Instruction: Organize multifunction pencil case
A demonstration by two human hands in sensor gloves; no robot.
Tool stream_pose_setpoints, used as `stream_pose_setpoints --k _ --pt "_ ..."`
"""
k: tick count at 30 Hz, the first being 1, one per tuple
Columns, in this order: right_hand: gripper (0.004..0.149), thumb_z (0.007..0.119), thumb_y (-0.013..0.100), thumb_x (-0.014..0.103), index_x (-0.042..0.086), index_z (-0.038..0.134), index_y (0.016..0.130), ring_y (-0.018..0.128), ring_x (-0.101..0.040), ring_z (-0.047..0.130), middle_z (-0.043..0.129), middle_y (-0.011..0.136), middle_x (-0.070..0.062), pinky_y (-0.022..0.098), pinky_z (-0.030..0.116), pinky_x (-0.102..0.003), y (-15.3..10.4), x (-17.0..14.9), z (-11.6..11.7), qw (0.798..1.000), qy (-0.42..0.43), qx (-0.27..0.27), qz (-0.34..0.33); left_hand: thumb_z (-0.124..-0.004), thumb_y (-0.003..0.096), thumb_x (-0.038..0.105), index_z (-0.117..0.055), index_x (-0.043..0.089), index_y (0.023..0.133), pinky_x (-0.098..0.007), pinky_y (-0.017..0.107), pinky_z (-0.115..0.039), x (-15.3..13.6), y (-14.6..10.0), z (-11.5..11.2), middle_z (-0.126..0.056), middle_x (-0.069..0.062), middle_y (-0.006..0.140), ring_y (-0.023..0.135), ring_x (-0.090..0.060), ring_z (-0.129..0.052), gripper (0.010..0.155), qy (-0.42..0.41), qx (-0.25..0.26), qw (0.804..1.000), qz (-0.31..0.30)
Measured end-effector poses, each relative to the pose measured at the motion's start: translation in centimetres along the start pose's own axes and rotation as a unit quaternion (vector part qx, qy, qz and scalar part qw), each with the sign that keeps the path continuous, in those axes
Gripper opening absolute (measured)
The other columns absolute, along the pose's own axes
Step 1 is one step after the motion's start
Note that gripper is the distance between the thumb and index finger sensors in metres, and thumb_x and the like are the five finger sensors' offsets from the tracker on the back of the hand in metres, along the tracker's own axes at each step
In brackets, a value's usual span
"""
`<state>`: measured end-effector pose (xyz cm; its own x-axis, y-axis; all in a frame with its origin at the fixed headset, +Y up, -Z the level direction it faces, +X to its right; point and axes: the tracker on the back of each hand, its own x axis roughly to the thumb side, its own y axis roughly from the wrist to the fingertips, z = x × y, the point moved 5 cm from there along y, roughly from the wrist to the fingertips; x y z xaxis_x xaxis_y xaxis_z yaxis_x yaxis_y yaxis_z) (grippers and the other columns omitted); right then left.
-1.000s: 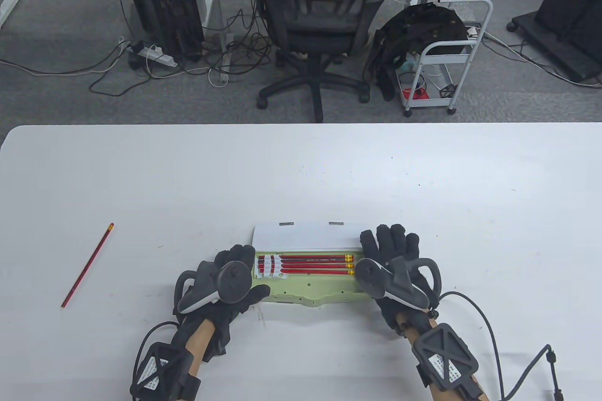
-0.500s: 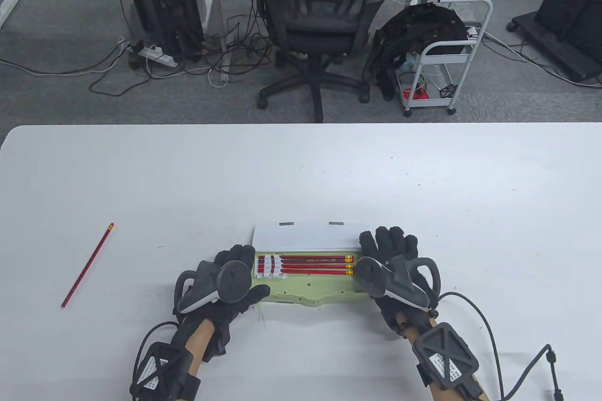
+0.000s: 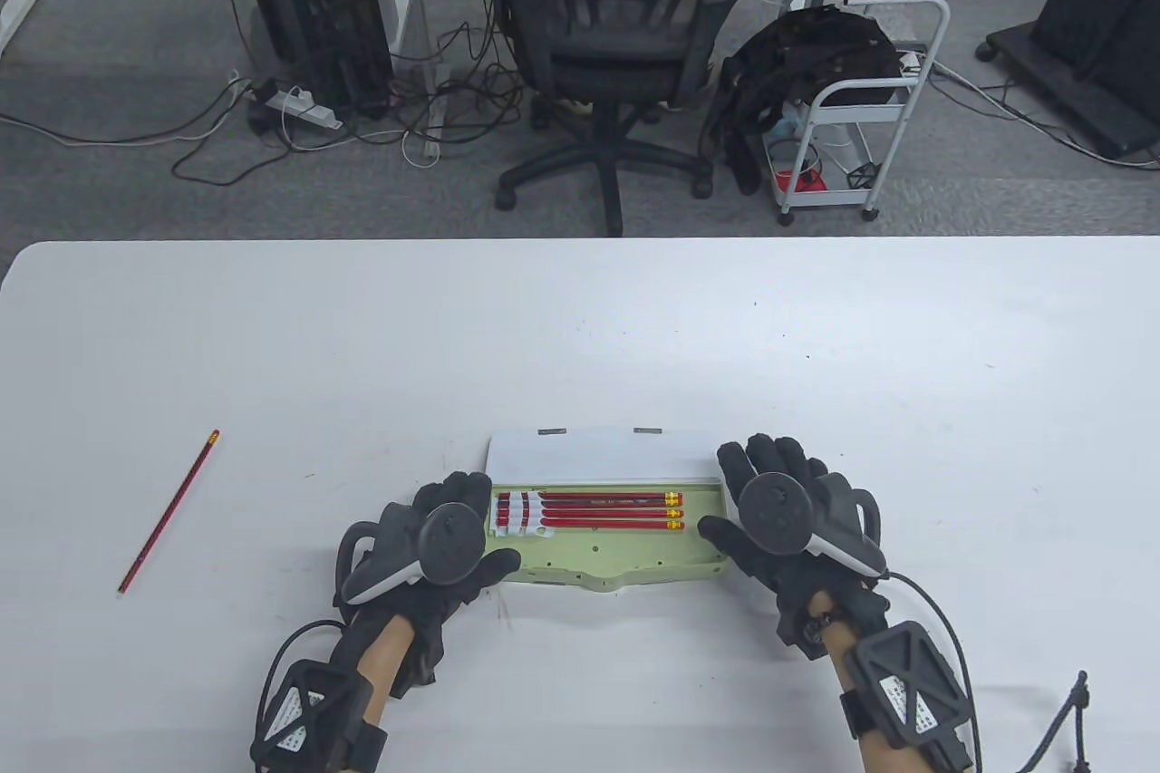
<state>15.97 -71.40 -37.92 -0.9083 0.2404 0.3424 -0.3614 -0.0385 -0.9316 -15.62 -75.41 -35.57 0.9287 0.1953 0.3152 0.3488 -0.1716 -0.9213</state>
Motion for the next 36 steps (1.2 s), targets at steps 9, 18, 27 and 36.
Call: stream_pose_setpoints --k 9,18,27,36 --pt "0.101 0.059 0.046 0.060 -0.005 0.022 0.113 0.097 -0.071 0.027 0.020 0.110 -0.043 0.066 0.033 -0.080 0.2 0.5 2.2 0.996 0.002 0.090 -0.029 -0.060 0.0484 0.061 -0.033 0.006 0.117 -0.076 0.067 -0.055 0.0 0.0 0.0 -0.047 -0.028 0.123 0.107 -0.060 -0.057 0.092 0.000 0.000 1.000 0.001" --pt "0.102 0.060 0.046 0.060 -0.006 0.016 0.111 0.097 -0.071 0.026 0.018 0.109 -0.042 0.066 0.032 -0.080 0.3 0.6 3.6 0.992 -0.007 0.126 -0.024 -0.060 0.0485 0.061 -0.032 0.006 0.117 -0.077 0.067 -0.054 0.0 0.0 0.0 -0.046 -0.028 0.123 0.107 -0.060 -0.055 0.092 0.000 -0.002 1.000 0.002" --pt "0.103 0.061 0.046 0.060 -0.006 0.016 0.111 0.097 -0.071 0.028 0.020 0.109 -0.042 0.066 0.034 -0.079 0.3 0.6 3.6 0.991 -0.004 0.129 -0.023 -0.062 0.0496 0.060 -0.035 0.007 0.117 -0.077 0.067 -0.053 -0.7 -0.2 1.6 -0.045 -0.029 0.123 0.107 -0.061 -0.053 0.090 -0.025 0.020 0.999 0.016" --pt "0.103 0.062 0.046 0.060 -0.006 0.016 0.111 0.097 -0.070 0.030 0.021 0.110 -0.042 0.067 0.035 -0.079 0.4 0.6 3.5 0.991 -0.009 0.130 -0.022 -0.068 0.0525 0.051 -0.047 0.009 0.114 -0.073 0.068 -0.058 -6.7 -1.3 5.4 -0.062 -0.024 0.118 0.103 -0.055 -0.066 0.077 -0.009 0.049 0.990 0.134"
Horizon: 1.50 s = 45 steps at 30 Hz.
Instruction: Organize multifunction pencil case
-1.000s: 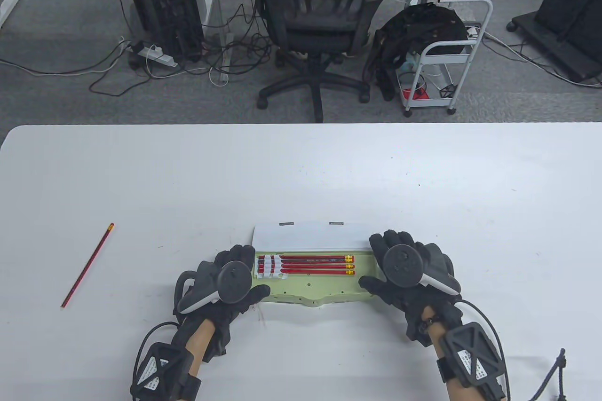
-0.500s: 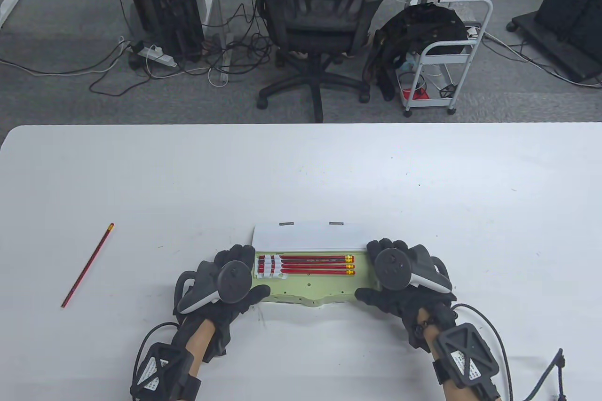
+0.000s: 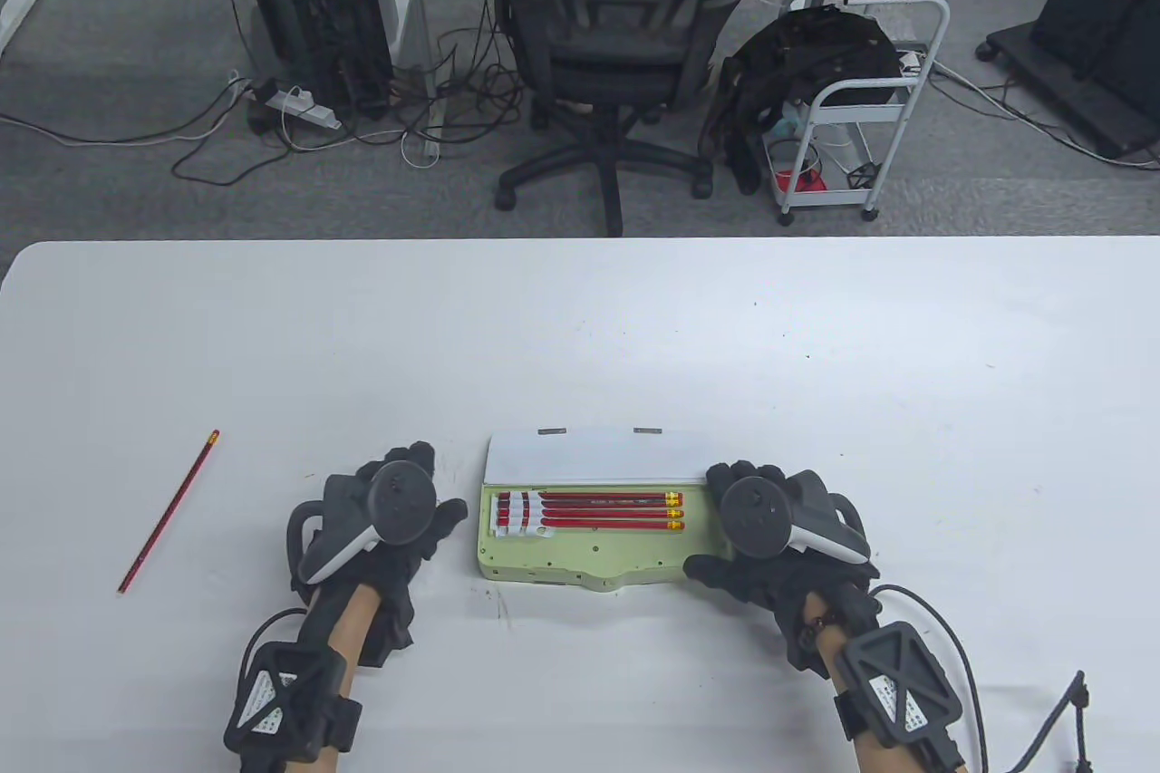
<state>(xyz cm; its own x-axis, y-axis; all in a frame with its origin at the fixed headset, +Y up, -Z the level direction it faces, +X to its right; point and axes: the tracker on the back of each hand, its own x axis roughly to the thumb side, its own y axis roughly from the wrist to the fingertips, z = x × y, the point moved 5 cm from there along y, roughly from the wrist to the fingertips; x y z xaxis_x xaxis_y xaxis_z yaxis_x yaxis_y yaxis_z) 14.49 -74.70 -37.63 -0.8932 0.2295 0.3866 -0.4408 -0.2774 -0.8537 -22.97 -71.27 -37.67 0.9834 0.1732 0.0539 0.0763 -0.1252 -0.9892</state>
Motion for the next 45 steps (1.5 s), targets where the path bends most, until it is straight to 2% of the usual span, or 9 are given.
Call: stream_pose_setpoints --k 4,7,12,17,26,31,41,45 --pt "0.103 0.062 0.046 0.060 -0.005 0.017 0.111 0.097 -0.070 0.030 0.021 0.109 -0.042 0.067 0.035 -0.079 0.1 0.0 0.0 1.000 0.001 0.001 0.000 -0.072 0.0541 0.043 -0.053 0.011 0.111 -0.071 0.068 -0.061 -6.2 -0.6 3.2 -0.069 -0.021 0.114 0.100 -0.051 -0.073 0.069 -0.010 0.036 0.995 0.090" --pt "0.103 0.062 0.046 0.060 -0.005 0.017 0.111 0.097 -0.070 0.030 0.021 0.109 -0.042 0.067 0.035 -0.079 0.1 0.0 0.0 1.000 0.000 0.001 0.000 -0.075 0.0547 0.038 -0.057 0.012 0.110 -0.069 0.067 -0.064 -11.2 -1.3 4.4 -0.073 -0.020 0.111 0.097 -0.049 -0.076 0.064 -0.010 0.047 0.984 0.170" --pt "0.103 0.062 0.046 0.061 -0.004 0.017 0.111 0.097 -0.070 0.030 0.021 0.109 -0.042 0.067 0.035 -0.079 0.2 -0.1 -0.1 1.000 0.001 0.004 0.001 -0.077 0.0547 0.034 -0.066 0.014 0.105 -0.068 0.064 -0.070 -17.5 -3.0 3.9 -0.082 -0.016 0.105 0.092 -0.045 -0.085 0.055 -0.020 0.042 0.966 0.256" --pt "0.103 0.063 0.046 0.061 -0.004 0.017 0.111 0.097 -0.070 0.030 0.021 0.110 -0.042 0.067 0.035 -0.079 0.2 -0.1 -0.2 1.000 -0.002 0.005 0.001 -0.078 0.0547 0.033 -0.068 0.015 0.104 -0.067 0.065 -0.071 -20.9 -3.7 2.6 -0.084 -0.015 0.105 0.093 -0.043 -0.086 0.053 -0.001 0.025 0.953 0.304" --pt "0.103 0.063 0.045 0.060 -0.004 0.017 0.111 0.097 -0.070 0.030 0.021 0.110 -0.042 0.067 0.035 -0.079 0.3 0.0 -0.2 1.000 -0.006 0.006 0.001 -0.078 0.0545 0.033 -0.068 0.016 0.104 -0.067 0.067 -0.068 -23.4 -2.9 -0.2 -0.082 -0.015 0.107 0.096 -0.043 -0.082 0.054 0.035 -0.022 0.936 0.350" --pt "0.103 0.063 0.045 0.060 -0.004 0.017 0.111 0.097 -0.070 0.030 0.022 0.109 -0.042 0.067 0.035 -0.079 0.3 0.0 -0.2 1.000 -0.007 0.008 -0.001 -0.079 0.0541 0.034 -0.070 0.017 0.103 -0.065 0.066 -0.070 -24.3 -2.7 -0.7 -0.083 -0.013 0.106 0.094 -0.041 -0.084 0.053 0.082 -0.038 0.916 0.391" --pt "0.103 0.063 0.045 0.060 -0.004 0.017 0.111 0.098 -0.070 0.031 0.022 0.110 -0.042 0.067 0.035 -0.079 0.4 0.0 -0.2 1.000 -0.008 0.009 -0.002 -0.082 0.0525 0.032 -0.084 0.020 0.091 -0.062 0.064 -0.075 -23.1 -1.4 -1.0 -0.090 -0.008 0.097 0.084 -0.034 -0.092 0.041 0.157 -0.040 0.904 0.397" --pt "0.103 0.063 0.045 0.060 -0.004 0.017 0.111 0.098 -0.070 0.031 0.022 0.110 -0.041 0.067 0.036 -0.079 0.4 0.0 -0.2 1.000 -0.008 0.010 -0.002 -0.082 0.0532 0.031 -0.084 0.019 0.091 -0.061 0.064 -0.076 -22.7 -1.1 -1.1 -0.091 -0.009 0.094 0.083 -0.033 -0.093 0.040 0.178 -0.049 0.902 0.391"
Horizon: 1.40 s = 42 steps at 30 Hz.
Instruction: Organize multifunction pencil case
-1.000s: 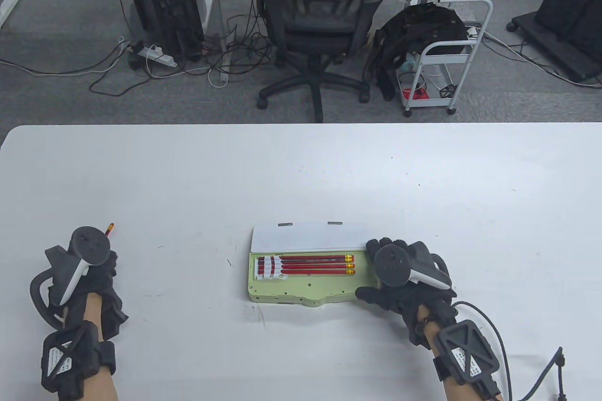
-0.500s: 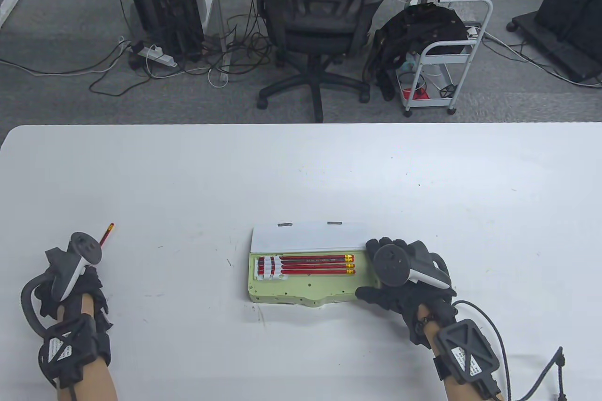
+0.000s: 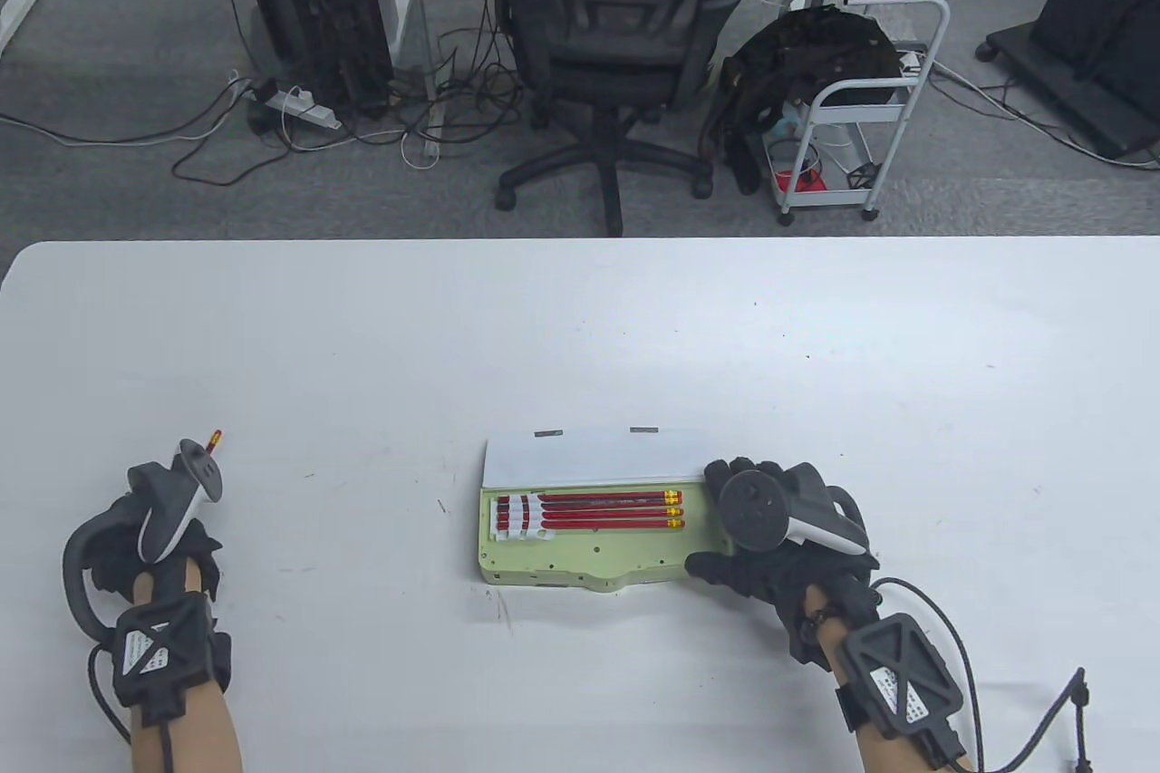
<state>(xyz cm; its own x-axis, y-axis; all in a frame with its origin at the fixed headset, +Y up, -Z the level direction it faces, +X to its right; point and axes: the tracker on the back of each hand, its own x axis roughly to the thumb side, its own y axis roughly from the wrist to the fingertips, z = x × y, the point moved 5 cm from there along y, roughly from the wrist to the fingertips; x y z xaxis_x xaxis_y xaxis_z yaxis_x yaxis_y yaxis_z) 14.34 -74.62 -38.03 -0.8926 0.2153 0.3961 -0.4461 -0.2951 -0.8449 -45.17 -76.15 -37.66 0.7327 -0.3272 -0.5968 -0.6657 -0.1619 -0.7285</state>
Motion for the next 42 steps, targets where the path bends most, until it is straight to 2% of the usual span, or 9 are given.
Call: stream_pose_setpoints --k 6,12,15,20,24,32,37,39,42 --pt "0.103 0.063 0.045 0.060 -0.004 0.017 0.111 0.098 -0.070 0.031 0.022 0.110 -0.042 0.067 0.036 -0.079 0.0 0.0 0.0 1.000 -0.001 0.000 0.000 -0.075 0.0566 0.030 -0.077 0.016 0.095 -0.063 0.067 -0.072 0.7 0.1 -0.5 -0.085 -0.010 0.097 0.086 -0.032 -0.088 0.040 0.035 -0.023 0.999 -0.015" --pt "0.103 0.063 0.045 0.060 -0.004 0.017 0.111 0.098 -0.070 0.031 0.022 0.110 -0.042 0.067 0.036 -0.079 0.0 0.1 0.0 1.000 -0.003 0.001 0.000 -0.068 0.0566 0.032 -0.072 0.017 0.097 -0.065 0.068 -0.069 1.5 -0.5 -0.2 -0.082 -0.009 0.098 0.088 -0.035 -0.085 0.043 0.028 -0.027 0.999 -0.038" --pt "0.103 0.063 0.045 0.060 -0.004 0.017 0.111 0.098 -0.070 0.031 0.021 0.110 -0.042 0.067 0.036 -0.079 0.0 0.1 0.0 1.000 -0.004 0.001 0.000 -0.065 0.0569 0.032 -0.068 0.016 0.097 -0.067 0.067 -0.068 3.1 -1.8 1.1 -0.083 -0.010 0.098 0.088 -0.037 -0.086 0.043 0.008 -0.003 0.997 -0.079" --pt "0.103 0.063 0.045 0.060 -0.004 0.017 0.111 0.098 -0.070 0.031 0.021 0.110 -0.042 0.067 0.036 -0.079 0.0 0.1 0.0 1.000 -0.006 0.000 0.002 -0.061 0.0580 0.026 -0.058 0.016 0.100 -0.069 0.066 -0.070 7.1 -6.2 5.2 -0.081 -0.016 0.104 0.090 -0.044 -0.088 0.043 0.004 0.077 0.983 -0.167" --pt "0.102 0.062 0.046 0.060 -0.004 0.017 0.111 0.098 -0.070 0.031 0.023 0.109 -0.042 0.067 0.036 -0.079 0.0 0.1 0.0 1.000 -0.010 0.000 0.002 -0.060 0.0567 0.023 -0.057 0.018 0.100 -0.067 0.065 -0.073 10.6 -11.8 8.8 -0.086 -0.012 0.099 0.087 -0.040 -0.093 0.044 0.007 0.162 0.955 -0.250" --pt "0.101 0.062 0.046 0.060 -0.004 0.018 0.111 0.098 -0.069 0.033 0.024 0.109 -0.042 0.067 0.037 -0.078 -0.1 0.3 0.0 1.000 -0.015 -0.006 0.003 -0.057 0.0562 0.022 -0.053 0.020 0.100 -0.068 0.067 -0.068 15.9 -22.1 12.6 -0.081 -0.009 0.096 0.086 -0.037 -0.088 0.044 -0.020 0.289 0.883 -0.370" --pt "0.099 0.063 0.046 0.059 -0.003 0.022 0.112 0.098 -0.069 0.034 0.026 0.110 -0.041 0.067 0.038 -0.078 -0.2 0.3 -0.1 1.000 -0.017 -0.019 0.001 -0.057 0.0561 0.023 -0.053 0.022 0.100 -0.068 0.069 -0.067 19.1 -26.8 12.5 -0.081 -0.007 0.097 0.087 -0.035 -0.087 0.044 -0.037 0.323 0.837 -0.439" --pt "0.098 0.063 0.046 0.059 -0.003 0.023 0.112 0.098 -0.069 0.035 0.026 0.110 -0.041 0.067 0.038 -0.078 -0.3 0.3 -0.2 1.000 -0.020 -0.022 0.001 -0.059 0.0558 0.023 -0.055 0.023 0.099 -0.067 0.069 -0.067 20.2 -28.1 12.2 -0.081 -0.007 0.096 0.086 -0.035 -0.087 0.044 -0.030 0.346 0.818 -0.458" --pt "0.098 0.063 0.046 0.059 -0.002 0.024 0.112 0.098 -0.068 0.035 0.028 0.110 -0.041 0.067 0.038 -0.078 -0.3 0.2 -0.2 1.000 -0.020 -0.022 0.001 -0.061 0.0556 0.023 -0.056 0.023 0.099 -0.067 0.069 -0.067 21.3 -29.0 11.3 -0.081 -0.007 0.096 0.086 -0.034 -0.087 0.044 -0.020 0.360 0.804 -0.472"
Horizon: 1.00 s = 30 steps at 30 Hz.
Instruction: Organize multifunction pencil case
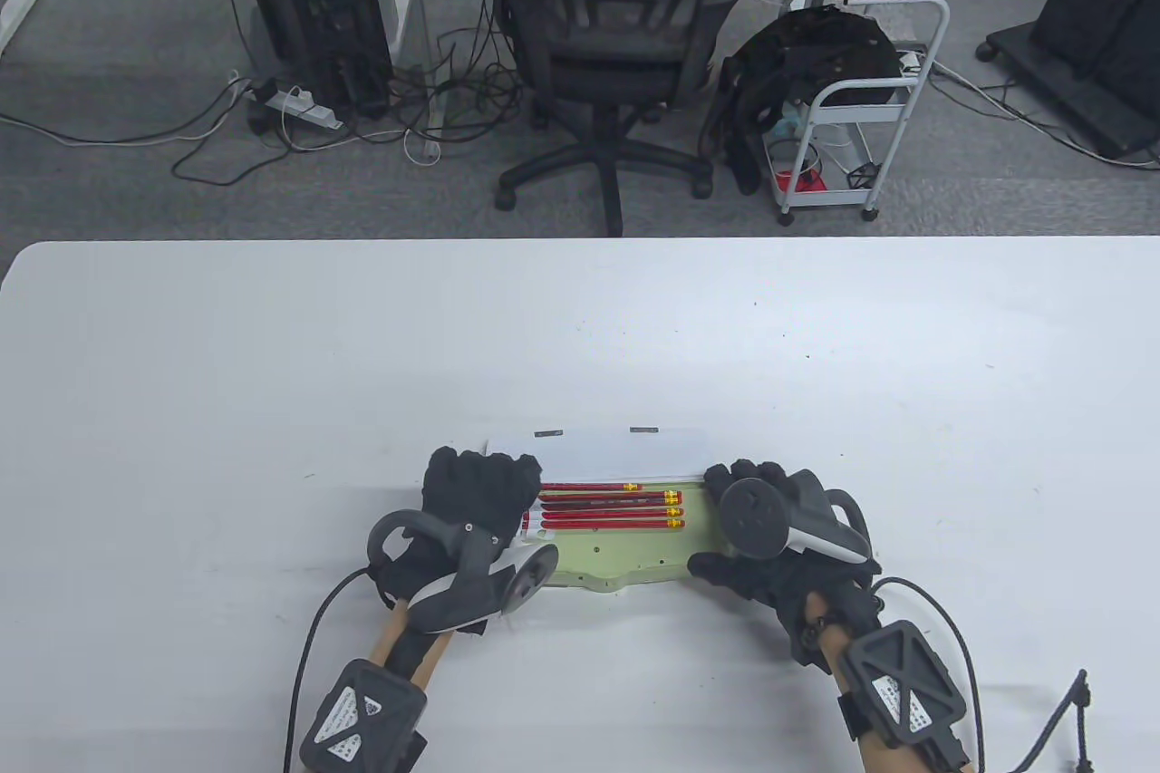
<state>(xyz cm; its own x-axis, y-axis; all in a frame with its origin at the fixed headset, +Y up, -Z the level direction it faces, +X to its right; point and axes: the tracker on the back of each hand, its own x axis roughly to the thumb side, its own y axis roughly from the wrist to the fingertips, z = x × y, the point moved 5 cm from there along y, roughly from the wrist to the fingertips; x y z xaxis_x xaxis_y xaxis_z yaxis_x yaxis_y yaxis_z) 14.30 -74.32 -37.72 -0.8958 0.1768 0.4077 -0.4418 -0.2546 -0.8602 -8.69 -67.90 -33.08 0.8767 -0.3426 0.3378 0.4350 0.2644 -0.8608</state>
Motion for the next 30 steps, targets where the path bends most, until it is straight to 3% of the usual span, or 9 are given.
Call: stream_pose_setpoints --k 9,15,19,30 --pt "0.096 0.064 0.047 0.057 -0.003 0.028 0.112 0.098 -0.069 0.035 0.029 0.110 -0.041 0.067 0.038 -0.078 -0.3 0.2 -0.8 1.000 0.005 -0.012 -0.003 -0.062 0.0562 0.023 -0.056 0.022 0.100 -0.067 0.068 -0.068 -0.6 -0.9 -0.5 -0.081 -0.007 0.096 0.085 -0.034 -0.088 0.044 0.002 0.003 1.000 -0.009" --pt "0.088 0.068 0.047 0.052 -0.003 0.043 0.110 0.097 -0.064 0.051 0.045 0.108 -0.037 0.067 0.048 -0.075 -1.8 1.3 -3.8 0.990 0.033 -0.131 -0.030 -0.062 0.0564 0.023 -0.057 0.021 0.100 -0.067 0.067 -0.068 -0.6 -1.3 -0.8 -0.082 -0.007 0.096 0.085 -0.034 -0.088 0.044 -0.019 -0.002 1.000 -0.013" --pt "0.080 0.070 0.047 0.049 -0.001 0.052 0.107 0.093 -0.059 0.065 0.058 0.105 -0.032 0.067 0.058 -0.071 -2.8 3.8 -5.0 0.976 0.006 -0.206 -0.070 -0.062 0.0563 0.023 -0.057 0.021 0.100 -0.067 0.067 -0.069 0.0 -1.2 -0.9 -0.083 -0.007 0.095 0.084 -0.034 -0.089 0.044 -0.024 -0.005 0.999 -0.020" --pt "0.068 0.074 0.048 0.043 0.004 0.063 0.102 0.085 -0.049 0.082 0.074 0.097 -0.024 0.064 0.071 -0.064 -3.0 8.3 -4.2 0.960 -0.066 -0.244 -0.119 -0.062 0.0566 0.023 -0.057 0.020 0.100 -0.066 0.066 -0.071 0.8 -1.5 0.2 -0.083 -0.008 0.095 0.082 -0.032 -0.091 0.044 -0.046 0.022 0.998 -0.027"
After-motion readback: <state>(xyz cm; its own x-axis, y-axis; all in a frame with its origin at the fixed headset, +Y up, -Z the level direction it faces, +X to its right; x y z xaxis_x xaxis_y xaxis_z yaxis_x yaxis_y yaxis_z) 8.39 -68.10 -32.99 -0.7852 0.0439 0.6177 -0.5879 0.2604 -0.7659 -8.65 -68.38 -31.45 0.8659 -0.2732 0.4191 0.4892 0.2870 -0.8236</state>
